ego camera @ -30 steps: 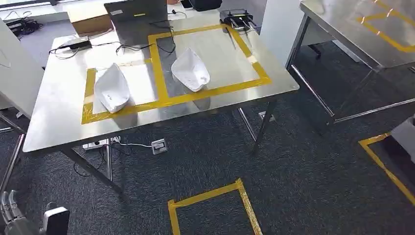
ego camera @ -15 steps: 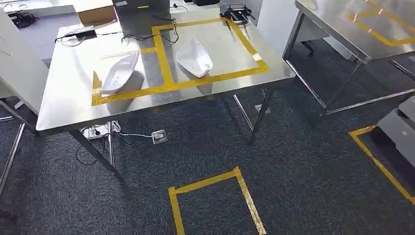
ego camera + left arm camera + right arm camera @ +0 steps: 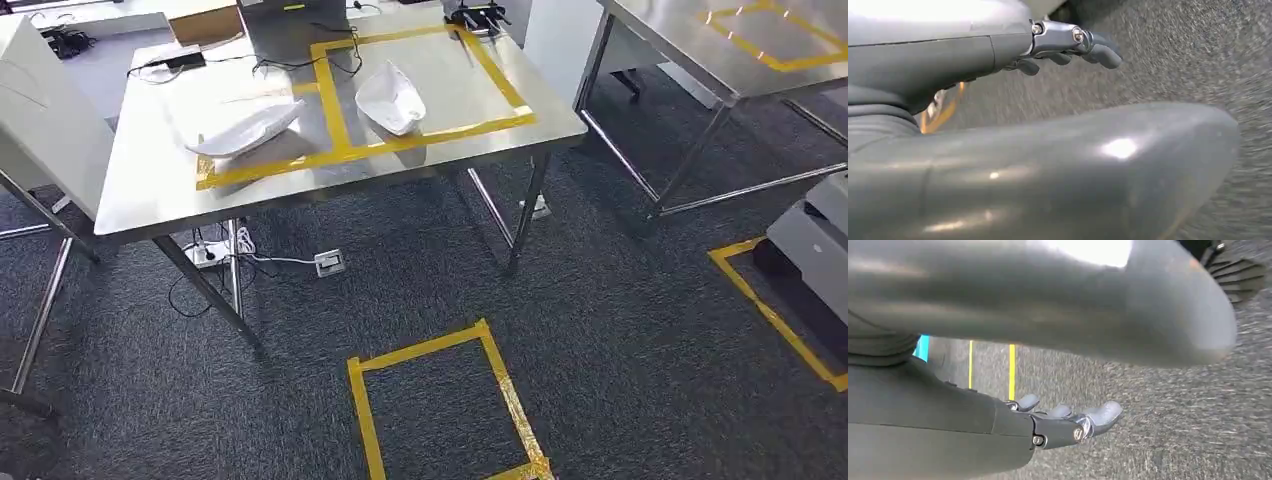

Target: Take the parts from the cabinet and place them on the table.

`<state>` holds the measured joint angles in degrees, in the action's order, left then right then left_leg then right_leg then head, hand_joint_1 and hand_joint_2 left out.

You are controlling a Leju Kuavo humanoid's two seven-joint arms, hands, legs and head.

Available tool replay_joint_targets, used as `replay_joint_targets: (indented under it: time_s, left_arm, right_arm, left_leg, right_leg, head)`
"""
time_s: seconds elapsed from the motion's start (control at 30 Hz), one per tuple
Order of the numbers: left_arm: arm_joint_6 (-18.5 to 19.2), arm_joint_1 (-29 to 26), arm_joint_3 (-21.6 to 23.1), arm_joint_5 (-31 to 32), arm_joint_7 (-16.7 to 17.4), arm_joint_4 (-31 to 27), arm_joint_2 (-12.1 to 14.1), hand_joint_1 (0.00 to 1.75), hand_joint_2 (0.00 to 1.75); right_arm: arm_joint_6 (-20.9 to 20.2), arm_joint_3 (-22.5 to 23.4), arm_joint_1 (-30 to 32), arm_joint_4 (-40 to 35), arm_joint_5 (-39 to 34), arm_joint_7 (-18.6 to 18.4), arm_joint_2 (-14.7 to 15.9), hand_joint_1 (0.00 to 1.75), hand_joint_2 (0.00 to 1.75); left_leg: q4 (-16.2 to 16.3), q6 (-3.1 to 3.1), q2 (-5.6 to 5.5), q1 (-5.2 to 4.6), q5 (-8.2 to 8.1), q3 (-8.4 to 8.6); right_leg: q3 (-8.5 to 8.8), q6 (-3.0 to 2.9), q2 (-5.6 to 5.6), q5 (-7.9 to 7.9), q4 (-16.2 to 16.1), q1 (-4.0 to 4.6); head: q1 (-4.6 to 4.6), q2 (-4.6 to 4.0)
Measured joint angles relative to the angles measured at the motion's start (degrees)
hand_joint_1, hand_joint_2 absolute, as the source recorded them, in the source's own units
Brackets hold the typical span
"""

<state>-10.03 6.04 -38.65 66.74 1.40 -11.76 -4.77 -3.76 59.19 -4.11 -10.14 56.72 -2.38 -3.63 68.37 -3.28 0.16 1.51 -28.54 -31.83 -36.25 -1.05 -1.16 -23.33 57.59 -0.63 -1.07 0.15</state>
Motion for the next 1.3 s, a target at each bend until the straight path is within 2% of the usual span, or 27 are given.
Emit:
replay_joint_targets:
  time_s: [0.03, 0.07, 0.1, 0.2, 0.23, 0.27, 0.3, 0.33, 0.37, 0.4, 0.43, 0.5, 0.53, 0.57, 0.6, 0.67, 0.73, 0.8, 0.83, 0.87, 0.9, 0.97, 1.03, 1.1, 1.17, 1.23, 1.3]
  left_arm:
    - [0.0, 0.5, 0.7, 0.4, 0.4, 0.0, -0.4, 0.0, 0.0]
    - [-0.1, 0.9, 1.1, 0.3, 0.5, 0.0, -0.6, 0.0, 0.0]
    - [-0.2, 1.1, 1.3, -0.1, 0.4, 0.1, -0.9, 0.0, 0.0]
    - [-0.3, 0.9, 1.2, -1.9, 0.4, 0.3, -1.5, 0.0, 0.0]
    - [-0.3, 0.9, 1.2, -3.1, 0.5, 0.5, -1.9, 0.0, 0.0]
    - [-0.1, 0.7, 1.1, -4.0, 0.6, 0.5, -1.9, 0.0, 0.0]
    - [0.1, 0.3, 0.9, -5.0, 0.9, 0.6, -2.1, 0.0, 0.0]
    - [0.2, -0.2, 0.7, -5.3, 1.2, 0.7, -2.3, 0.0, 0.0]
    - [0.3, -0.6, 0.6, -5.0, 1.7, 0.7, -2.4, 0.0, 0.0]
    - [0.2, -1.3, 0.6, -3.8, 2.3, 0.8, -2.7, 0.0, 0.0]
    - [0.1, -1.8, 0.7, -2.7, 2.9, 0.9, -2.8, 0.0, 0.0]
    - [0.0, -2.3, 0.8, -1.5, 3.9, 1.1, -3.3, 0.0, 0.0]
    - [0.0, -2.4, 0.8, -1.5, 4.1, 1.2, -3.7, 0.0, 0.0]
    - [0.0, -2.5, 0.8, -1.7, 4.2, 1.2, -3.8, 0.0, 0.0]
    - [0.0, -2.5, 0.8, -1.8, 4.2, 1.2, -3.9, 0.0, 0.0]
    - [-0.1, -2.5, 0.8, -1.9, 3.6, 1.2, -3.9, 0.0, 0.0]
    - [-0.2, -2.8, 0.8, -1.9, 2.7, 1.2, -3.6, 0.0, 0.0]
    - [-0.5, -2.9, 0.8, -2.2, 1.7, 1.2, -3.3, 0.0, 0.0]
    - [-0.7, -2.6, 0.8, -2.8, 1.1, 1.2, -2.9, 0.0, 0.0]
    - [-0.7, -2.2, 0.8, -3.2, 0.8, 1.2, -2.5, 0.0, 0.0]
    - [-0.7, -1.9, 0.8, -3.3, 0.9, 1.2, -2.2, 0.0, 0.0]
    - [-0.7, -1.4, 0.7, -3.5, 0.9, 1.1, -1.7, 0.0, 0.0]
    - [-0.3, -0.8, 0.7, -3.7, -0.4, 1.0, -1.5, 0.0, 0.0]
    - [0.2, 0.2, 0.7, -3.6, -2.5, 0.6, -1.4, 0.0, 0.0]
    - [0.5, 0.8, 0.7, -3.2, -3.6, 0.6, -1.3, 0.0, 0.0]
    - [0.3, 1.1, 0.7, -2.3, -3.4, 0.6, -1.1, 0.0, 0.0]
    - [0.0, 1.2, 0.7, -1.3, -2.1, 0.5, -0.7, 0.0, 0.0]
  right_arm:
    - [0.0, -0.1, -0.1, 0.0, 0.2, 0.0, 0.4, 0.0, 0.0]
    - [0.0, -0.2, 0.1, -0.1, 0.2, 0.0, 0.6, 0.0, 0.0]
    - [0.1, -0.2, 0.1, -0.1, 0.0, -0.4, 0.7, 0.0, 0.0]
    - [0.3, -0.2, 0.3, -0.1, -0.2, -2.7, 1.1, 0.0, 0.0]
    - [0.3, -0.2, 0.4, -0.1, -0.2, -3.7, 1.2, 0.0, 0.0]
    - [0.3, -0.2, 0.5, -0.1, -0.1, -4.4, 1.2, 0.0, 1.75]
    - [0.5, -0.2, 0.7, -0.1, -0.1, -4.9, 1.2, 0.0, 1.75]
    - [0.7, -0.2, 0.8, -0.1, -0.1, -5.4, 1.2, 0.0, 1.75]
    - [0.9, -0.2, 0.8, -0.1, -0.1, -5.5, 1.3, 0.0, 1.75]
    - [0.9, -0.2, 0.8, -0.1, -0.1, -5.6, 1.4, 0.0, 1.75]
    - [0.9, -0.2, 0.8, -0.1, -0.1, -5.5, 1.4, 0.0, 1.75]
    - [0.9, -0.2, 1.0, -0.1, -0.1, -5.1, 1.4, 0.0, 1.75]
    - [0.9, -0.2, 0.9, -0.1, -0.1, -5.0, 1.5, 0.0, 1.75]
    - [0.9, -0.2, 0.8, -0.1, 0.0, -5.0, 1.6, 0.0, 1.75]
    - [0.9, -0.2, 0.8, -0.1, 0.0, -5.2, 1.7, 0.0, 1.75]
    - [1.0, -0.2, 0.7, -0.1, 0.2, -6.1, 1.7, 0.0, 1.75]
    - [1.0, -0.2, 0.5, -0.1, 0.4, -7.3, 1.6, 0.0, 1.75]
    - [1.0, -0.2, 0.2, -0.1, 0.4, -8.2, 1.4, 0.0, 1.75]
    - [1.0, -0.2, 0.2, -0.1, 0.3, -8.2, 1.0, 0.0, 1.75]
    - [1.2, -0.2, 0.2, -0.1, 0.2, -8.1, 0.8, 0.0, 1.75]
    - [1.2, -0.2, 0.1, -0.1, 0.2, -8.0, 0.5, 0.0, 1.75]
    - [1.3, -0.2, -0.1, -0.1, 0.1, -7.9, 0.2, 0.0, 1.75]
    - [1.2, -0.2, -0.2, -0.1, -0.3, -6.4, -0.3, 0.0, 1.75]
    - [1.0, -0.2, -0.4, -0.1, -0.5, -4.1, -1.1, 0.0, 1.75]
    - [0.9, -0.2, -1.0, -0.1, -0.2, -2.7, -1.9, 0.0, 1.75]
    - [1.2, -0.4, -1.3, -0.1, 0.3, -3.5, -2.8, 0.0, 1.75]
    - [1.5, -0.4, -1.5, 0.0, 0.3, -5.0, -3.7, 0.0, 1.75]
  left_leg:
    - [-5.3, -0.25, -0.09, 0.33, -1.95, 3.89]
    - [-10.2, -0.25, -0.21, -0.37, -4.49, 7.08]
    - [-10.3, 0.99, -0.24, -0.44, -4.88, 6.05]
    - [-10.3, 3.15, 0.12, -0.68, -3.44, 4.91]
    - [-10.2, 3.76, 0.41, -0.58, -2.76, 4.15]
    - [-10.2, 4.19, 0.41, -0.58, -2.2, 3.5]
    - [-10.2, 4.43, 0.44, -0.63, -1.35, 2.4]
    - [-10.1, 4.49, 0.46, -0.77, -0.63, 1.47]
    - [-10.0, 4.48, 0.48, -0.91, -0.07, 0.73]
    - [-9.8, 4.44, 0.53, -1.03, 0.73, -0.18]
    - [-9.5, 4.42, 0.57, -1.07, 1.34, -1.22]
    - [-8.9, 4.27, 0.52, -1.1, 2.32, -3.02]
    - [-8.7, 4.08, 0.41, -1.09, 2.79, -3.61]
    - [-8.6, 3.73, 0.37, -1.2, 3.28, -4.01]
    - [-8.7, 3.3, 0.3, -1.21, 3.76, -4.07]
    - [-9.1, 2.58, 0.35, -0.99, 4.78, -3.93]
    - [-9.0, 1.8, 0.24, -0.88, 4.99, -4.26]
    - [-4.5, 1.44, -0.06, -0.97, -1.86, -5.96]
    - [-0.6, 1.18, -0.06, -0.91, -5.04, -6.8]
    - [3.6, 0.99, -0.06, -0.92, -7.32, -7.58]
    - [6.7, 0.85, -0.07, -0.93, -7.71, -7.79]
    - [6.2, 0.87, -0.06, -0.92, -3.98, -5.22]
    - [-2.3, 1.2, -0.08, -0.92, -1.06, 1.44]
    - [-11.7, 1.79, -0.29, -1.4, -4.39, 6.99]
    - [-11.1, 2.28, -0.34, -1.47, -3.49, 5.64]
    - [-11.6, 3.53, 0.05, -1.08, -2.06, 4.83]
    - [-11.6, 4.47, 0.39, -1.05, -0.8, 3.44]
  right_leg:
    - [-0.65, 0.44, 0.05, 0.4, 0.7, -0.01]
    - [-1.28, 0.89, 0.07, 0.71, 1.2, 0.05]
    - [-1.26, 1.38, 0.07, 1.28, 1.1, 0.13]
    - [-1.61, 2.57, 0.15, 3.19, 0.6, -0.36]
    - [-2.23, 2.84, 0.44, 0.77, 1.6, -0.47]
    - [-2.87, 2.94, 0.53, -2.31, 3.5, -0.49]
    - [-4.01, 3.08, 0.66, -7.09, 8.1, -0.4]
    - [-4.85, 3.17, 0.75, -10.25, 12.6, -0.38]
    - [-5.26, 3.15, 0.76, -11.71, 15.9, -0.36]
    - [-5.05, 3.01, 0.78, -11.65, 18.7, -0.31]
    - [-3.85, 2.84, 0.79, -9.97, 18.7, -0.21]
    - [1.88, 2.32, 0.85, -5.95, 12.4, 0.0]
    - [6.09, 1.92, 0.95, -5.64, 6.7, 0.14]
    - [9.12, 1.4, 1.06, -8.52, 1.4, 0.3]
    - [9.98, 1.45, 1.1, -8.65, 0.1, 0.58]
    - [9.03, 0.9, 1.1, -8.21, 0.0, 0.94]
    - [8.28, -0.13, 0.76, -6.61, -0.8, 0.31]
    - [6.68, -1.0, 0.75, -5.18, -0.8, 0.34]
    - [5.8, -1.01, 0.71, -4.53, -0.8, 0.39]
    - [4.87, -1.02, 0.6, -3.81, -0.7, 0.45]
    - [3.82, -0.99, 0.47, -3.12, -0.5, 0.5]
    - [1.75, -0.78, 0.33, -1.95, 0.0, 0.48]
    - [0.14, -0.38, 0.3, -0.83, 0.6, 0.4]
    - [-0.89, 0.26, 0.19, 0.17, 1.1, 0.57]
    - [-0.87, 0.64, 0.21, 1.65, 0.5, 0.41]
    - [-1.36, 1.52, 0.58, 2.44, 0.0, 0.45]
    - [-2.87, 2.16, 0.91, -3.58, 4.4, 0.18]
  head:
    - [-0.04, 0.0]
    - [-0.07, 0.0]
    - [0.17, 0.0]
    - [-0.04, 0.0]
    - [0.0, 0.0]
    - [0.0, 0.0]
    - [0.02, 0.0]
    - [0.02, 0.0]
    - [0.04, 0.0]
    - [0.02, 0.0]
    - [0.02, 0.0]
    - [0.07, 0.0]
    - [0.07, 0.0]
    - [0.11, 0.0]
    - [0.02, 0.0]
    - [0.15, 0.0]
    - [0.17, 0.0]
    - [0.07, 0.0]
    - [0.02, 0.0]
    - [0.04, 0.0]
    - [0.02, 0.0]
    - [0.02, 0.0]
    - [0.04, 0.0]
    - [0.09, 0.0]
    - [0.04, 0.0]
    - [0.02, 0.0]
    - [0.37, 0.0]
